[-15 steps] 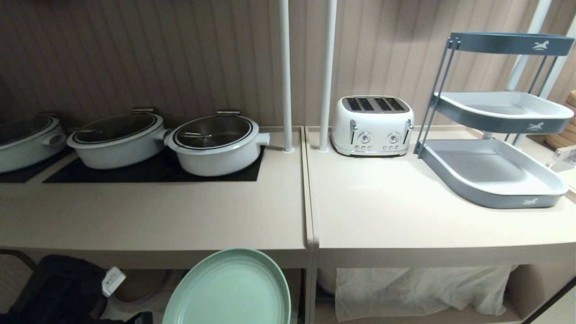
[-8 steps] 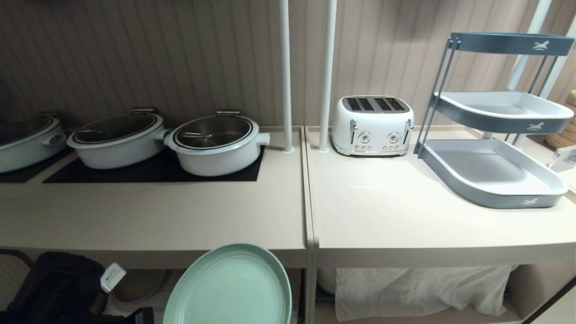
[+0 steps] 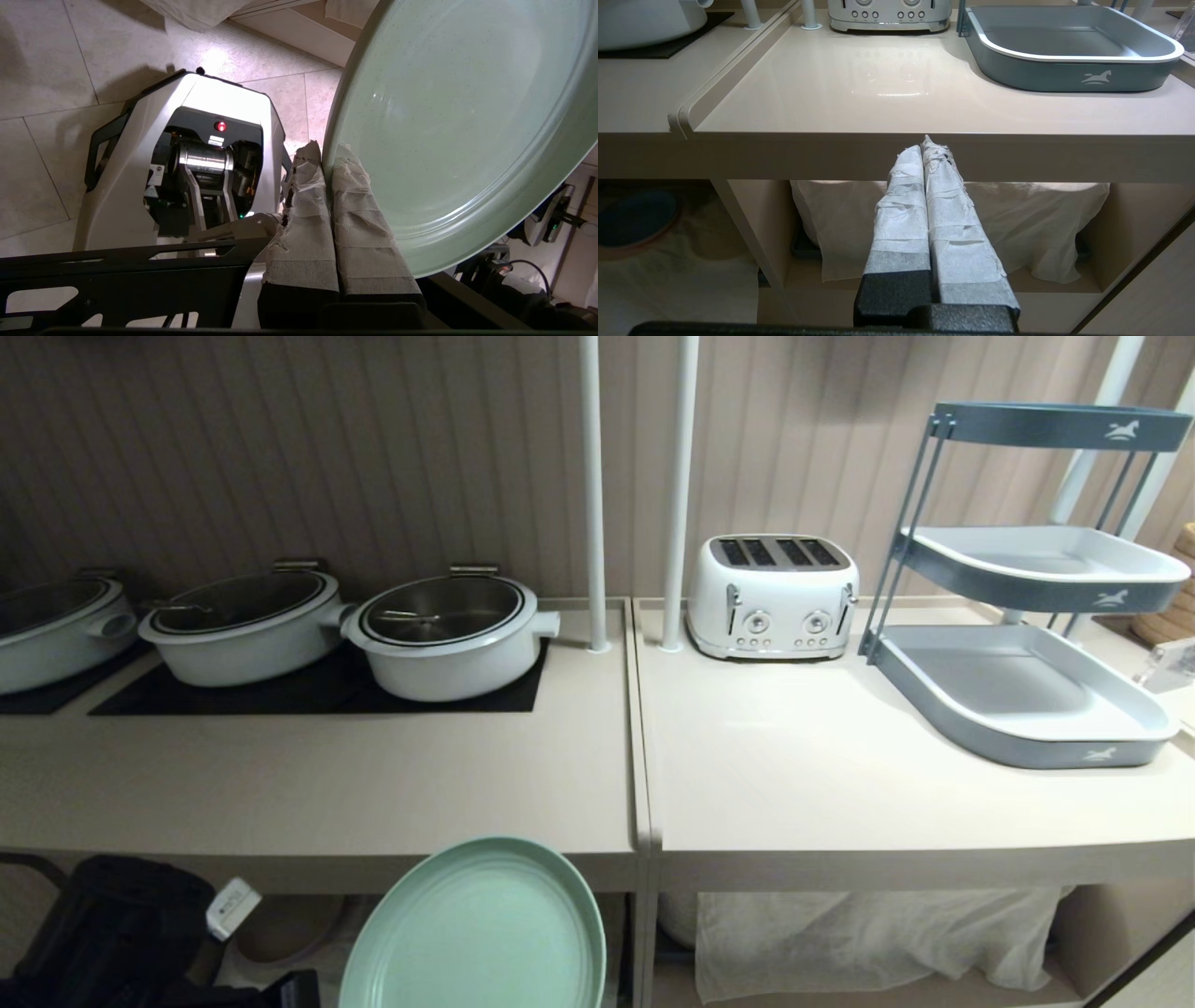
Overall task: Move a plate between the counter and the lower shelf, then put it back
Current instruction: Put the plate
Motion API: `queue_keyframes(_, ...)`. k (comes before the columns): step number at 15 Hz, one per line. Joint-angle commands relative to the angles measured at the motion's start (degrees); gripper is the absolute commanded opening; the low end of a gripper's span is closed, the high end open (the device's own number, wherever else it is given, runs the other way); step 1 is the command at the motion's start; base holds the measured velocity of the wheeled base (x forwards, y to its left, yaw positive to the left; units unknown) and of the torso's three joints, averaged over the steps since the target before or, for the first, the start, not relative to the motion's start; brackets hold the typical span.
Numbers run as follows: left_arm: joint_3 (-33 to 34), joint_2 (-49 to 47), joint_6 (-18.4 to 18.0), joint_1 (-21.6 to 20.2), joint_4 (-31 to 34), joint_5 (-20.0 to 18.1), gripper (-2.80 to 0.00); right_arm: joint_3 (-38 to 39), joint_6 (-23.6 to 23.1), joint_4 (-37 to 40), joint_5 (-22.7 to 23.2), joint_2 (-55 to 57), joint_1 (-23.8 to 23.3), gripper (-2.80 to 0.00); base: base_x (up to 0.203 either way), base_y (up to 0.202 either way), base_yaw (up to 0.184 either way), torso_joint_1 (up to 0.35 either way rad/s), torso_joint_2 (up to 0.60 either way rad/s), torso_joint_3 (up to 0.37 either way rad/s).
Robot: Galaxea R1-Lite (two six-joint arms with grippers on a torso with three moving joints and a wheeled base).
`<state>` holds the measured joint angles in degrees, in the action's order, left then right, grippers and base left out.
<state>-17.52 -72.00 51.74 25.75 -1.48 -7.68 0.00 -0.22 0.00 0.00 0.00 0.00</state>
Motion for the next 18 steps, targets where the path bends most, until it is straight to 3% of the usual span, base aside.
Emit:
queue_keyframes(1,-0.13,-0.06,0.35,0.01,-0.02,-0.05,-2.80,0.00,-0.04,0.00,0.00,0.00,0.00,-2.80,0.000,0.000,0.000,0.000,0.00,0.000)
queue_keyframes(18,-0.41,-0.34,1.70,-0.08,-0.02,-0.05,-2.80,0.00,-0.04,0.00,0.00,0.00,0.00,-2.80,0.000,0.009,-0.002,0.000,0.00,0.000)
